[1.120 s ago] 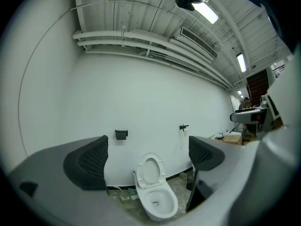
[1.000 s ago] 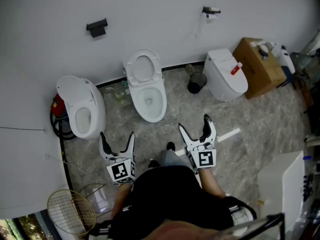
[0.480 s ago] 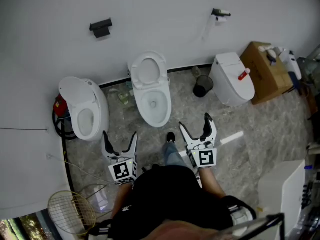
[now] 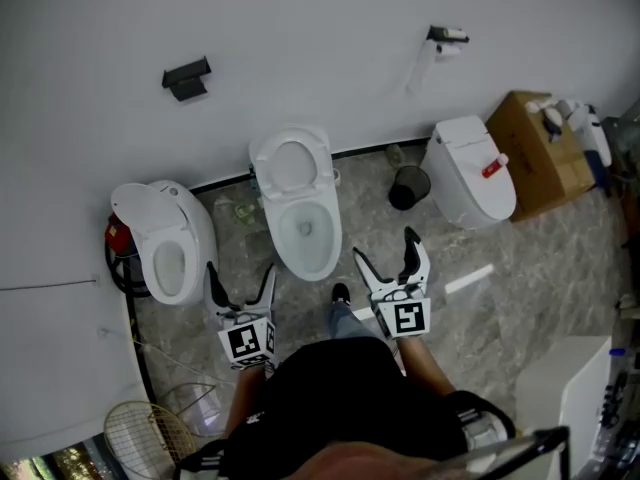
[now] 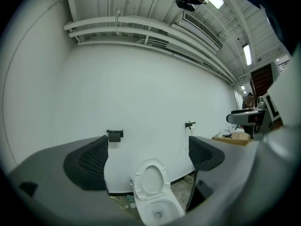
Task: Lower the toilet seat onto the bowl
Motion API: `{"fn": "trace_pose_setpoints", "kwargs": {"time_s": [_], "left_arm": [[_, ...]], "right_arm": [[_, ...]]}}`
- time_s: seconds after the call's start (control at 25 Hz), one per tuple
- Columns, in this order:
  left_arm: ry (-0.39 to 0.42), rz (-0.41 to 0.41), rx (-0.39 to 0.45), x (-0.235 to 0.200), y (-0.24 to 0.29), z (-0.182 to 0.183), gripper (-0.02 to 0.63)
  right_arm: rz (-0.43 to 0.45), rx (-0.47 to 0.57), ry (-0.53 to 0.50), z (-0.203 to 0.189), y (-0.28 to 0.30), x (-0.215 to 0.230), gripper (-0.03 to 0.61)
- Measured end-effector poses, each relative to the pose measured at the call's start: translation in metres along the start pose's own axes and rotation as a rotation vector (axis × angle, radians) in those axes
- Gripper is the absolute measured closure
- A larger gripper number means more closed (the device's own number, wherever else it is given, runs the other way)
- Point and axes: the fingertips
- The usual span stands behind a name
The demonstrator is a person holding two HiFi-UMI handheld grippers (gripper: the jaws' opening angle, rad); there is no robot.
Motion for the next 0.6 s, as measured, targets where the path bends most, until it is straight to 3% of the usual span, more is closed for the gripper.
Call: {"fn": "trace_pose_setpoints", "kwargs": {"time_s": [0.32,0.6], "left_arm": [[0.005,0.033,-0.024,0.02,0.079,-0.009,0.095],[0.023,0.049,-0.07,0.036,0.119,-0.028,0.095]], "right_arm": [[0.063,-0.016,0.047,-0.027,0.066,0.044,0.138],[0.094,-0.04,0.094,-0.049,0.091,0.07,0.138]]}}
Point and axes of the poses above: the fingertips, and each gripper's own axes: y forward along the fingers, x to its right, z out of its top, and after that the axes turned 12 degrees about x, right-handed
